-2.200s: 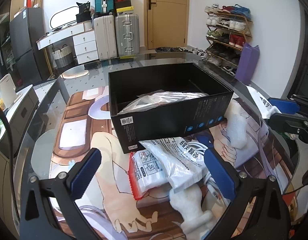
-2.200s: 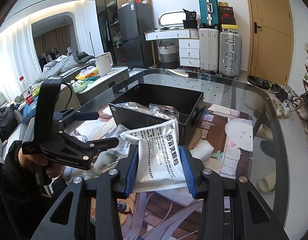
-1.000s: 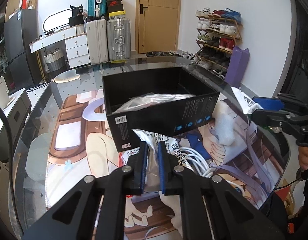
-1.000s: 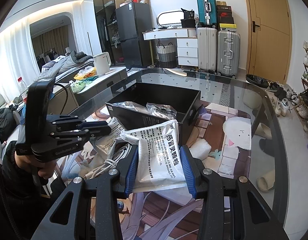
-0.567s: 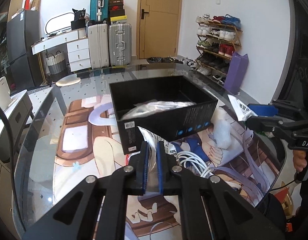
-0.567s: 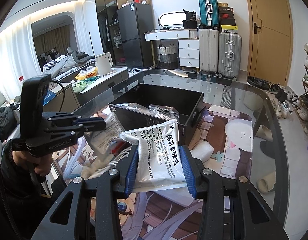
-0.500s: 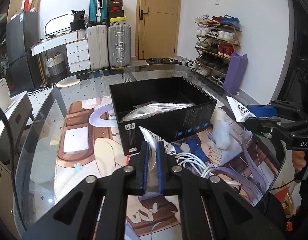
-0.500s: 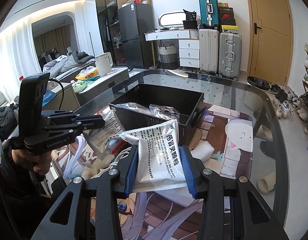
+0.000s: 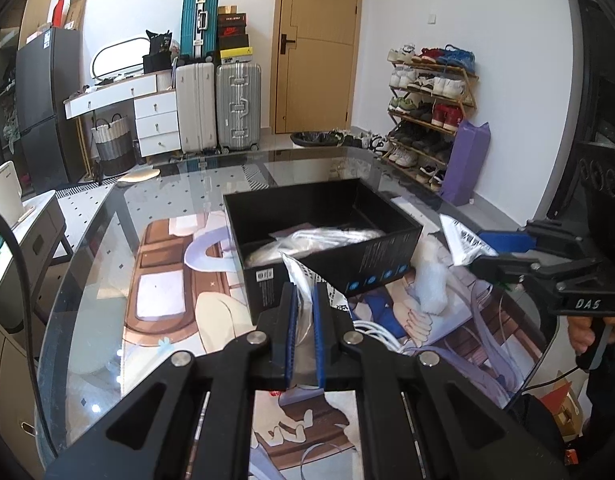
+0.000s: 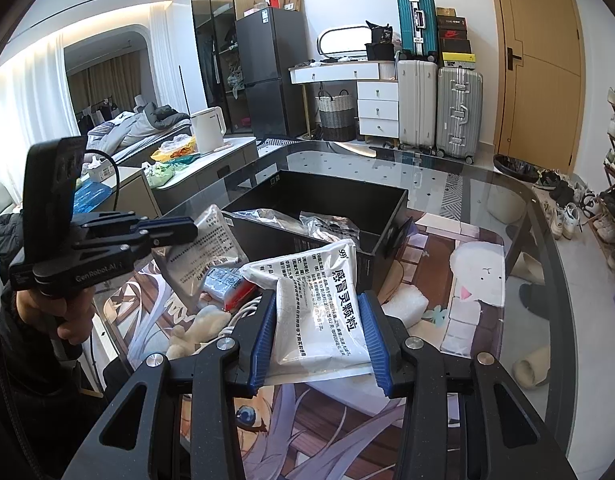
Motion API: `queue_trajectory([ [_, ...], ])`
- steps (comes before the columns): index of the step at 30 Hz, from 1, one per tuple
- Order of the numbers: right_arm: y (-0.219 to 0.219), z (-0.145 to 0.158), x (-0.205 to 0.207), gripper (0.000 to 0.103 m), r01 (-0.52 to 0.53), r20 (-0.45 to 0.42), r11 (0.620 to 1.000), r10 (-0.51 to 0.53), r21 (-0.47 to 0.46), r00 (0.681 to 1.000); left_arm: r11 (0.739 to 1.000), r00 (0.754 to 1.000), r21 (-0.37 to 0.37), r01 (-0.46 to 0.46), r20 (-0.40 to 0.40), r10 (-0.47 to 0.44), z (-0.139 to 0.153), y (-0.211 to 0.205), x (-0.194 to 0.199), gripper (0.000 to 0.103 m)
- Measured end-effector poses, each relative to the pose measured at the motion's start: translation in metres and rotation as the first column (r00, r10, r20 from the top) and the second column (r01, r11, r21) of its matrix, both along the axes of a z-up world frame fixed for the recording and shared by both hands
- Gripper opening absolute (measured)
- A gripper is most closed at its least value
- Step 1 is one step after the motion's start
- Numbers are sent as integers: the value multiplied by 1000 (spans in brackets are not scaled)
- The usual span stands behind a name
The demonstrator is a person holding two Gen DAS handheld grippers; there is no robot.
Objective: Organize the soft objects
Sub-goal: 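Carry the left tool's packet and the right tool's sachet over the black box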
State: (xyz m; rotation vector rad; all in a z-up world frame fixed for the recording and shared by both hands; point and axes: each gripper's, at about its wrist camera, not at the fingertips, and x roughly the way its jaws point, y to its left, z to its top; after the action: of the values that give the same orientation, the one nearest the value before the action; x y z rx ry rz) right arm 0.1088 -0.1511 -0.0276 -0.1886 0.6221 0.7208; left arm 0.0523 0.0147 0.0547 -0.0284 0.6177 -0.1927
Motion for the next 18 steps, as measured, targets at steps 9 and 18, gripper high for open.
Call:
queue_trajectory([
  [9, 6, 6, 1, 42, 1, 21, 1000, -2, 18, 1000, 999, 999, -30, 11, 39, -10, 17, 4, -3, 5],
  [18, 20, 17, 17, 42, 16, 33, 999, -17, 37, 999, 999, 996, -31, 5, 91, -2, 36, 8, 11, 5],
])
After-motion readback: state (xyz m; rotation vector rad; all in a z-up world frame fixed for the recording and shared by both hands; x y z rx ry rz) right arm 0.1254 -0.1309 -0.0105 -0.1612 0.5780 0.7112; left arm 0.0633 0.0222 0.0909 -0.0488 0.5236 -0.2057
